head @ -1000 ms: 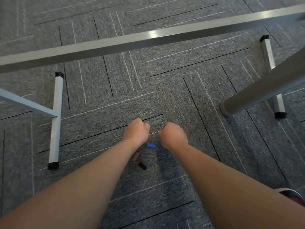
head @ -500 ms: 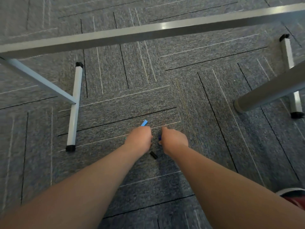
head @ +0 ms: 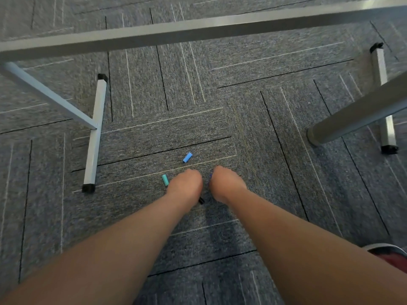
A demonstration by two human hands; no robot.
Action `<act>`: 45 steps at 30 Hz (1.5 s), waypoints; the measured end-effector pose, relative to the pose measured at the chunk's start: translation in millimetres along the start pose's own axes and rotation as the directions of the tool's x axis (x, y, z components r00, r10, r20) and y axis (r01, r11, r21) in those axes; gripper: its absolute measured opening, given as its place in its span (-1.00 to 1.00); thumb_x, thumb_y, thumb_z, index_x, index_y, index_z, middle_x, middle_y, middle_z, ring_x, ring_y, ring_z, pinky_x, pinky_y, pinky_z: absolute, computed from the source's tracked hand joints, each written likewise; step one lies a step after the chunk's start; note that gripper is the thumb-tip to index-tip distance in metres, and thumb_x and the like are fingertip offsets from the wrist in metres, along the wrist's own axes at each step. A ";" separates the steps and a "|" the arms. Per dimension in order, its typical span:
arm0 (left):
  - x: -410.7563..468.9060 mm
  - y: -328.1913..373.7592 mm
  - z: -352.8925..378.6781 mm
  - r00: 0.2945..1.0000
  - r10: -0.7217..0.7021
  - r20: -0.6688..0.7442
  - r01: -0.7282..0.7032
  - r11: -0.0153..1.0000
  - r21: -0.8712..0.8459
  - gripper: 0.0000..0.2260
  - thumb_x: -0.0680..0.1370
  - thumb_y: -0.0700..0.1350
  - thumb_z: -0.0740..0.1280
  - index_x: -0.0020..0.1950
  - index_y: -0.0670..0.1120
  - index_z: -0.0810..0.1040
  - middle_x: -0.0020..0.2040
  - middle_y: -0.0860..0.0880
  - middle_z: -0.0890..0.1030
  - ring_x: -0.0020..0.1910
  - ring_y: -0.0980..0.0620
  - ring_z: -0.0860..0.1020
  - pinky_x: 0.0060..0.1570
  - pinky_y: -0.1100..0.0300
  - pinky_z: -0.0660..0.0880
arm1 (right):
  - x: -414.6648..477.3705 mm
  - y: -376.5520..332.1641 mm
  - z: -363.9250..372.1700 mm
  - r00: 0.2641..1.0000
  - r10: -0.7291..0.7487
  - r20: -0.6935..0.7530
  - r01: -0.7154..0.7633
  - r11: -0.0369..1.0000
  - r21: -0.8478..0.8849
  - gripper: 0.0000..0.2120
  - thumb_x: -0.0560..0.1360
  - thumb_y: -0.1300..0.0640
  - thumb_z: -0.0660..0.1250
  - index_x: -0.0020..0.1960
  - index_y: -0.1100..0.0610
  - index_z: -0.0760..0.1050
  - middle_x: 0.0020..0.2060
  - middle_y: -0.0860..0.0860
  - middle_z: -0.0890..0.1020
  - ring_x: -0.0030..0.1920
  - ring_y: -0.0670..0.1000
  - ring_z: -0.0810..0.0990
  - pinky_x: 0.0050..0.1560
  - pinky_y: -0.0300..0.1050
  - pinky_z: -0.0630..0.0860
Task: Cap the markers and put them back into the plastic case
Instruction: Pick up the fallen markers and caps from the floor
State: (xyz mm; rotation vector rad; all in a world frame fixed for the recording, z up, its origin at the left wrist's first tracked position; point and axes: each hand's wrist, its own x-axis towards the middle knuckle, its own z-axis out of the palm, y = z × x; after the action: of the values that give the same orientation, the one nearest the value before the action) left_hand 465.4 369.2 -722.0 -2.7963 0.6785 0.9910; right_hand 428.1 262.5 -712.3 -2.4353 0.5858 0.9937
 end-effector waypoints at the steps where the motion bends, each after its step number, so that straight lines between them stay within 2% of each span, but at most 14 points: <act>1: 1.3 -0.4 -1.0 1.000 -0.019 -0.002 0.019 0.999 -0.044 -0.86 0.54 -0.35 0.27 0.07 -0.19 0.47 -0.12 -0.09 0.48 -0.16 -0.10 0.55 -0.27 0.06 0.42 | 0.0 -1.6 0.1 0.999 -0.005 0.045 0.004 1.000 0.012 -0.82 0.53 0.38 0.22 0.11 0.23 0.43 -0.01 0.15 0.61 -0.02 0.15 0.61 -0.02 0.02 0.59; 4: 4.0 -5.1 -6.5 0.996 -0.089 -0.012 0.085 0.979 -0.183 -0.91 0.56 -0.32 0.25 0.05 -0.22 0.48 -0.24 -0.07 0.46 -0.27 -0.05 0.50 -0.36 0.11 0.38 | -1.9 -10.7 4.2 0.988 -0.054 0.141 0.053 0.999 0.009 -0.85 0.55 0.35 0.23 0.11 0.26 0.46 -0.01 0.16 0.60 0.00 0.16 0.61 -0.08 0.00 0.58; 7: 0.9 -13.9 -10.8 0.979 -0.198 -0.050 0.172 0.932 -0.319 -0.90 0.60 -0.27 0.22 0.06 -0.24 0.49 -0.22 -0.07 0.50 -0.30 -0.03 0.50 -0.41 0.13 0.35 | -6.2 -20.6 11.0 0.982 -0.083 0.169 0.089 0.996 -0.029 -0.82 0.56 0.29 0.26 0.16 0.27 0.46 -0.04 0.14 0.57 -0.03 0.16 0.60 -0.14 -0.01 0.54; 10: -6.1 -22.3 -9.9 0.966 -0.250 -0.068 0.209 0.906 -0.368 -0.91 0.61 -0.22 0.21 0.07 -0.20 0.47 -0.23 -0.04 0.47 -0.36 0.05 0.43 -0.48 0.17 0.23 | -12.9 -27.3 20.3 0.974 -0.070 0.215 0.091 0.992 -0.090 -0.75 0.54 0.36 0.25 0.22 0.28 0.45 0.00 0.17 0.55 0.01 0.18 0.59 -0.01 0.02 0.58; 14: -13.3 -34.0 -5.1 0.957 -0.274 -0.095 0.214 0.889 -0.406 -0.95 0.62 -0.19 0.24 0.05 -0.13 0.46 -0.18 -0.03 0.50 -0.28 0.02 0.46 -0.40 0.14 0.28 | -21.0 -29.6 31.0 0.992 -0.054 0.117 0.068 0.991 -0.115 -0.59 0.50 0.42 0.25 0.33 0.25 0.39 0.19 0.17 0.56 0.15 0.19 0.57 0.12 0.07 0.54; 18: -15.9 -40.1 -1.6 0.946 -0.302 -0.120 0.229 0.882 -0.411 -0.92 0.62 -0.13 0.27 0.03 -0.14 0.48 -0.17 -0.05 0.52 -0.21 -0.03 0.49 -0.29 0.08 0.37 | -20.7 -31.4 35.1 0.994 -0.018 0.110 0.033 0.990 -0.138 -0.60 0.50 0.42 0.25 0.32 0.25 0.41 0.15 0.15 0.60 0.10 0.16 0.59 0.04 0.02 0.52; 24: -9.9 -49.8 4.2 0.938 -0.326 -0.118 0.255 0.880 -0.402 -0.94 0.61 -0.15 0.29 -0.02 -0.13 0.48 -0.21 -0.04 0.53 -0.34 0.07 0.43 -0.32 0.09 0.42 | -18.6 -38.3 35.2 0.993 -0.061 0.099 0.083 0.969 -0.235 -0.70 0.53 0.40 0.24 0.22 0.22 0.50 0.09 0.11 0.62 0.04 0.13 0.60 -0.10 -0.03 0.47; 28: -7.7 -45.3 5.9 0.961 -0.258 -0.100 0.200 0.897 -0.393 -0.87 0.61 -0.08 0.32 -0.06 -0.13 0.50 -0.25 -0.01 0.52 -0.36 0.08 0.44 -0.42 0.16 0.29 | -18.0 -40.6 34.7 0.994 -0.092 0.060 0.105 0.958 -0.267 -0.77 0.54 0.38 0.20 0.13 0.22 0.54 0.01 0.09 0.64 -0.02 0.12 0.63 -0.13 -0.04 0.49; 32: -5.2 -39.3 11.4 0.970 -0.232 -0.068 0.195 0.920 -0.341 -0.85 0.61 -0.15 0.33 -0.15 -0.11 0.46 -0.29 0.00 0.49 -0.37 0.08 0.44 -0.45 0.19 0.27 | -7.7 -37.1 27.9 0.999 -0.045 0.003 0.045 0.987 -0.154 -0.87 0.54 0.35 0.23 -0.11 0.19 0.50 -0.15 0.08 0.62 -0.15 0.11 0.63 -0.07 0.01 0.61; 34: -4.9 -36.3 13.1 0.972 -0.224 -0.071 0.194 0.935 -0.296 -0.84 0.59 -0.22 0.32 -0.19 -0.11 0.45 -0.29 -0.01 0.50 -0.36 0.04 0.47 -0.45 0.18 0.30 | 1.1 -34.8 25.1 0.999 -0.026 -0.023 0.024 0.996 -0.088 -0.82 0.58 0.26 0.26 -0.20 0.16 0.45 -0.20 0.07 0.61 -0.19 0.09 0.63 -0.11 0.01 0.62; 37: -4.8 -31.7 10.1 0.978 -0.202 -0.061 0.186 0.961 -0.203 -0.89 0.54 -0.34 0.30 -0.07 -0.14 0.52 -0.26 -0.02 0.49 -0.29 -0.02 0.50 -0.36 0.12 0.40 | 11.2 -32.2 20.4 1.000 -0.002 -0.014 0.002 1.000 0.004 -0.76 0.61 0.14 0.25 -0.23 0.16 0.45 -0.23 0.07 0.61 -0.20 0.10 0.63 -0.10 0.02 0.63; 40: -5.5 -26.4 6.6 0.986 -0.164 -0.029 0.159 0.980 -0.119 -0.80 0.51 -0.38 0.30 0.10 -0.19 0.50 -0.14 -0.06 0.53 -0.20 -0.09 0.51 -0.26 0.07 0.45 | 15.9 -30.6 16.5 1.000 -0.004 -0.018 0.005 0.997 0.080 -0.70 0.64 0.08 0.20 -0.24 0.16 0.42 -0.27 0.07 0.56 -0.23 0.10 0.59 -0.18 -0.04 0.58; 42: -6.0 -23.4 5.6 0.985 -0.173 0.000 0.172 0.975 -0.142 -0.80 0.52 -0.37 0.29 0.12 -0.19 0.48 -0.09 -0.08 0.54 -0.19 -0.09 0.50 -0.26 0.07 0.43 | 16.6 -31.8 14.2 1.000 -0.005 -0.016 0.007 0.995 0.097 -0.70 0.64 0.10 0.20 -0.25 0.16 0.42 -0.28 0.06 0.55 -0.25 0.10 0.57 -0.22 -0.05 0.55; 45: -3.1 -26.6 4.1 0.973 -0.230 -0.015 0.216 0.935 -0.281 -0.93 0.55 -0.31 0.28 0.00 -0.17 0.48 -0.23 -0.03 0.52 -0.31 0.00 0.50 -0.42 0.14 0.37 | 18.6 -34.7 13.1 1.000 -0.003 0.004 0.002 0.997 0.081 -0.78 0.60 0.22 0.23 -0.22 0.18 0.48 -0.20 0.09 0.62 -0.17 0.11 0.64 -0.16 -0.02 0.61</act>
State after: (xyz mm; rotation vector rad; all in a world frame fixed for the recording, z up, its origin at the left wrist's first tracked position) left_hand 472.7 395.2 -724.7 -3.0559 0.2287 1.0493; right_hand 451.7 293.8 -725.9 -2.3623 0.6093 0.9553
